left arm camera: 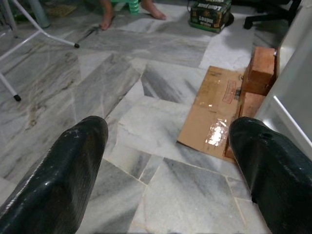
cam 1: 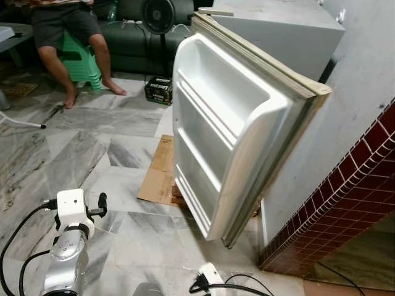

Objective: Restocking fridge

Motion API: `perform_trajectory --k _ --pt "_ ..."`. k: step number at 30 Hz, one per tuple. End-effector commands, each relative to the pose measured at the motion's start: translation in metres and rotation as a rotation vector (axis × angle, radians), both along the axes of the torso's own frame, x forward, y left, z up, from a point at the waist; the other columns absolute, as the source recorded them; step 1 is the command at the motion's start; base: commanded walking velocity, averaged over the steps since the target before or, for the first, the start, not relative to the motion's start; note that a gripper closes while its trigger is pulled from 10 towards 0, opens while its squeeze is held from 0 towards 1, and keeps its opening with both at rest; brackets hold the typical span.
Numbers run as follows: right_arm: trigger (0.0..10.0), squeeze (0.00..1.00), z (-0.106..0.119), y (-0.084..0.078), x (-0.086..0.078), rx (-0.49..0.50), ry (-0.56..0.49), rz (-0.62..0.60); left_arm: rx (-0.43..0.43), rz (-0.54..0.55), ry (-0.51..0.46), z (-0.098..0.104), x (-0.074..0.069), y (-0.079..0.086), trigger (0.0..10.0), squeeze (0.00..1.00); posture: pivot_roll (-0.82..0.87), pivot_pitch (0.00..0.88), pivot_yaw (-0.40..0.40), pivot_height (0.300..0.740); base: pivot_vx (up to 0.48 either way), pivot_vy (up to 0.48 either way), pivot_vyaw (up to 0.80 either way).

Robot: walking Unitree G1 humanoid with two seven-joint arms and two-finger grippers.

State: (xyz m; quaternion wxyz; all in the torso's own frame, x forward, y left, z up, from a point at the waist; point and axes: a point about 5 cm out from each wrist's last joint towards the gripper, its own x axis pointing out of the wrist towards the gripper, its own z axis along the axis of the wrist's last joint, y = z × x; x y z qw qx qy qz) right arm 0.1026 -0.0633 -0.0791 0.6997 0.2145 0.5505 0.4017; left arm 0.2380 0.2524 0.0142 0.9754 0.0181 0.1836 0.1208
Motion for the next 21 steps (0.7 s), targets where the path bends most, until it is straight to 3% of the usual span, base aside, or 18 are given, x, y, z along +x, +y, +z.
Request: perform_trajectory --k 1,21 --pt "10.0 0.0 0.3348 0.1917 0.1244 0.902 -1.213 0.346 0.014 0.039 0.064 -0.0112 -0.018 0.0161 10.0 0.0 0.21 0.0 -0.101 0.74 0.0 0.0 0.0" --pt "10.0 0.0 0.3348 0.1917 0.1244 0.902 -1.213 0.346 0.014 0.039 0.064 -0.0112 -0.018 0.0161 10.0 0.0 0.21 0.0 -0.101 0.74 0.0 0.0 0.0"
